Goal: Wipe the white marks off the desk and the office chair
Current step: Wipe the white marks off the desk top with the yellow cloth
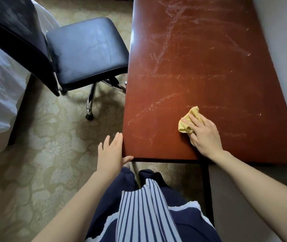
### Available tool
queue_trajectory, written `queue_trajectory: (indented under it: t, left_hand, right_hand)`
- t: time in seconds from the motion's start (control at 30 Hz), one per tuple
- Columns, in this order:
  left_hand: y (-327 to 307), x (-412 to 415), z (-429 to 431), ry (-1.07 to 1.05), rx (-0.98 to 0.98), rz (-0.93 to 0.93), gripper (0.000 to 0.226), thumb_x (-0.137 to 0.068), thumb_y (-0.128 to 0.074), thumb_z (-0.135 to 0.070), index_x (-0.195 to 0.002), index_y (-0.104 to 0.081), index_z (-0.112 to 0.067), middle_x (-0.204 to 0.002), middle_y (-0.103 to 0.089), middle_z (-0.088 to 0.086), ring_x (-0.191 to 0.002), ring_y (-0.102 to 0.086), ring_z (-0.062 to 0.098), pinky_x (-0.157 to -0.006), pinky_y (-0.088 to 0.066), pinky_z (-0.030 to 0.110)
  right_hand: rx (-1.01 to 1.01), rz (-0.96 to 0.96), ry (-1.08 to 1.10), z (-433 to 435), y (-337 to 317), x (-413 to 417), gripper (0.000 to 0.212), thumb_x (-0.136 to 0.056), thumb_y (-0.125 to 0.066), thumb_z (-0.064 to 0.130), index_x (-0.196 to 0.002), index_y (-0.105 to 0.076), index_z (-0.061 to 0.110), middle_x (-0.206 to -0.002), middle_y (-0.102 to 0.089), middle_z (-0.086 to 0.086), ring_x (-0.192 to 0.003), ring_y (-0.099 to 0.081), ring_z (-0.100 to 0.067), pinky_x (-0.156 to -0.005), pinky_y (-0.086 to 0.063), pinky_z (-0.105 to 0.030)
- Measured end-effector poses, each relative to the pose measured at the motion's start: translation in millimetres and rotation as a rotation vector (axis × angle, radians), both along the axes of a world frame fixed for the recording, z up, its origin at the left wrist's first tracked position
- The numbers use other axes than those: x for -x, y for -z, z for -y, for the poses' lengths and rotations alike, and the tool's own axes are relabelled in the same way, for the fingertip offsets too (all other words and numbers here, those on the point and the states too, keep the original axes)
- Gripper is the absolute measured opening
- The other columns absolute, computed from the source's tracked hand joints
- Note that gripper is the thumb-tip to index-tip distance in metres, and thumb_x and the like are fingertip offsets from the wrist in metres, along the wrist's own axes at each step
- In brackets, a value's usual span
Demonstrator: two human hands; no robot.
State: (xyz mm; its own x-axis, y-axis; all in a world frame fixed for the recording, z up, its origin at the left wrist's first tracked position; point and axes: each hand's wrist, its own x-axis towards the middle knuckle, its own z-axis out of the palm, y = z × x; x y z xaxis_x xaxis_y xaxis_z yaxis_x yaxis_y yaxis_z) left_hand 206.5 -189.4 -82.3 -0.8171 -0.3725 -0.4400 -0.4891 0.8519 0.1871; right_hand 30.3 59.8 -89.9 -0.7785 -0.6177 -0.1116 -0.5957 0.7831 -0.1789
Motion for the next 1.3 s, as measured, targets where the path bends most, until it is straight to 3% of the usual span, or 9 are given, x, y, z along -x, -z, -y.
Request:
queue_trajectory:
  t: [0.1, 0.23, 0.43, 0.6, 0.73, 0.8, 0.97, 1.13, 1.3]
  left_hand:
    - [-2, -1, 3, 0.021, -0.011, -0.002, 0.087, -0.087, -0.055, -0.053, -0.151, -0.007, -0.02, -0.16, -0.009, -0.005, -0.146, -0.007, 0.028, -0.116, -0.013, 0.046]
    - [-2, -2, 6, 0.02, -0.04, -0.01, 0.088, -0.086, -0.058, -0.052, -0.151, -0.008, -0.021, -0.159, -0.01, -0.006, -0.146, -0.007, 0.028, -0.116, -0.015, 0.045]
    - [2, -6, 13, -0.006, -0.155, -0.064, 0.095, -0.081, -0.07, -0.044, -0.152, -0.011, -0.02, -0.159, -0.014, -0.006, -0.146, -0.007, 0.029, -0.114, -0.017, 0.043]
    - [6, -10, 20, 0.04, -0.153, -0.046, 0.098, -0.081, -0.069, -0.044, -0.152, -0.005, -0.024, -0.159, -0.009, -0.009, -0.146, -0.004, 0.027, -0.115, -0.013, 0.044]
    - [5, -8, 23, 0.047, -0.182, -0.052, 0.094, -0.082, -0.067, -0.044, -0.152, -0.008, -0.026, -0.159, -0.012, -0.009, -0.146, -0.006, 0.026, -0.115, -0.015, 0.042]
    - [3, -5, 25, 0.039, -0.22, -0.06, 0.092, -0.082, -0.068, -0.042, -0.152, -0.01, -0.026, -0.158, -0.016, -0.009, -0.146, -0.007, 0.025, -0.115, -0.016, 0.041]
    - [2, -3, 28, 0.004, -0.306, -0.048, 0.088, -0.083, -0.068, -0.041, -0.151, -0.014, -0.029, -0.158, -0.019, -0.007, -0.146, -0.009, 0.027, -0.115, -0.016, 0.045]
    - [5, -8, 24, -0.105, -0.401, -0.06, 0.085, -0.085, -0.065, -0.044, -0.151, -0.017, -0.02, -0.157, -0.02, -0.005, -0.146, -0.01, 0.025, -0.116, -0.014, 0.042]
    - [7, -22, 28, -0.219, -0.416, -0.101, 0.077, -0.089, -0.059, -0.043, -0.151, -0.02, -0.019, -0.156, -0.024, -0.006, -0.146, -0.009, 0.02, -0.116, -0.014, 0.04]
  right_hand:
    - [-0.044, 0.033, 0.096, 45, 4, 12, 0.044, -0.1, -0.036, 0.034, -0.144, -0.033, 0.036, -0.155, -0.026, 0.002, -0.144, -0.012, -0.025, -0.116, -0.004, -0.043]
    - [-0.039, 0.087, 0.131, 100, 8, 0, 0.047, -0.1, -0.035, 0.035, -0.147, -0.026, 0.035, -0.157, -0.018, 0.002, -0.145, -0.004, -0.026, -0.117, -0.001, -0.044]
    - [0.01, 0.103, -0.158, 137, 12, -47, 0.048, -0.099, -0.037, 0.04, -0.146, -0.027, 0.036, -0.157, -0.018, 0.002, -0.146, -0.002, -0.023, -0.116, 0.003, -0.042]
    - [0.043, 0.028, -0.562, 96, 15, -72, 0.05, -0.089, -0.058, 0.03, -0.138, -0.047, 0.029, -0.145, -0.043, -0.001, -0.139, -0.031, -0.027, -0.113, -0.022, -0.047]
    - [0.072, -0.066, -0.77, 48, 12, -61, 0.043, -0.086, -0.048, 0.024, -0.127, -0.059, 0.027, -0.135, -0.055, 0.0, -0.128, -0.047, -0.026, -0.104, -0.038, -0.048]
    - [0.073, -0.059, -0.806, 32, 9, -44, 0.045, -0.081, -0.058, 0.018, -0.125, -0.06, 0.025, -0.132, -0.057, -0.001, -0.125, -0.05, -0.027, -0.1, -0.043, -0.05]
    - [0.081, 0.065, -0.585, 36, 2, -1, 0.052, -0.08, -0.071, 0.005, -0.128, -0.059, 0.018, -0.137, -0.052, -0.008, -0.131, -0.043, -0.033, -0.101, -0.041, -0.053]
    - [0.035, 0.077, -0.377, 89, 4, 25, 0.047, -0.097, -0.049, 0.019, -0.142, -0.039, 0.028, -0.151, -0.033, -0.004, -0.143, -0.021, -0.027, -0.115, -0.02, -0.043]
    - [0.024, 0.067, -0.068, 154, 12, 3, 0.046, -0.102, -0.032, 0.031, -0.148, -0.025, 0.031, -0.157, -0.017, -0.001, -0.145, -0.004, -0.025, -0.117, -0.004, -0.04]
